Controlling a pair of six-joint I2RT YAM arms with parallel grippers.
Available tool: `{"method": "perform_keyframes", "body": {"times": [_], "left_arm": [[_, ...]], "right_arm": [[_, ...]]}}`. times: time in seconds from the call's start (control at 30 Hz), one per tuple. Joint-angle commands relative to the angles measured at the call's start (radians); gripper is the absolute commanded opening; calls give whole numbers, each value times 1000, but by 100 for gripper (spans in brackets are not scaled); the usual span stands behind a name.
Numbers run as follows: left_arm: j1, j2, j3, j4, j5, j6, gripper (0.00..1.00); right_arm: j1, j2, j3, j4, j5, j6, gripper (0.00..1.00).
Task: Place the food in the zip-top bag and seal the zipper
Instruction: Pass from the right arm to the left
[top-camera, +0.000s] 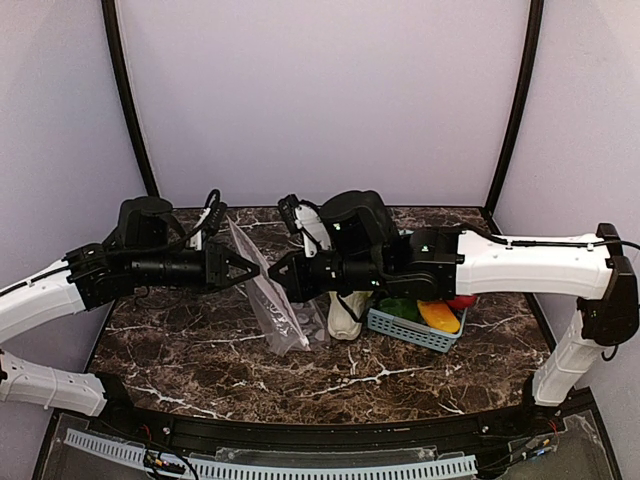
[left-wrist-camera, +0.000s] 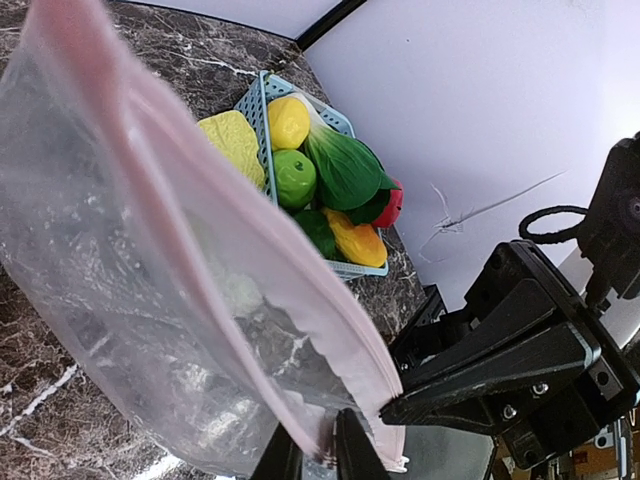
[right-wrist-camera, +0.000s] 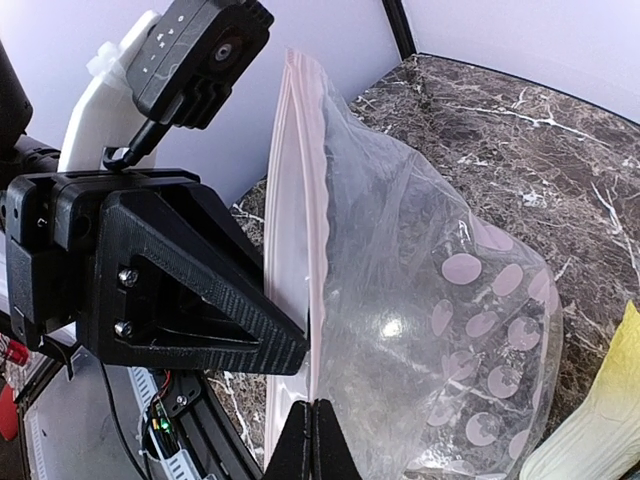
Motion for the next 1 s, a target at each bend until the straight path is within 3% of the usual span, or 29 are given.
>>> {"method": "perform_keyframes", "body": {"times": [0.0,0.1,0.4,0.8,0.97], "left_arm": [[-4,-29,-15,-26,-19,4,9],[-4,-25,7,-49,-27,25,1],[-2,55,258,-326,-142,225,1],[-1,190,576,-646,-260,439,1],[-1,209,558,-664,-249,449,1]], "right_arm": [[10,-31,5,-35,72,29,0],[9,-30,18,-76,129,37,0],[-3,-52,5,-215,334,137,0],[-89,-93,-61,-153,211,198,0],[-96,-45,-96,-116,131,238,0]]}}
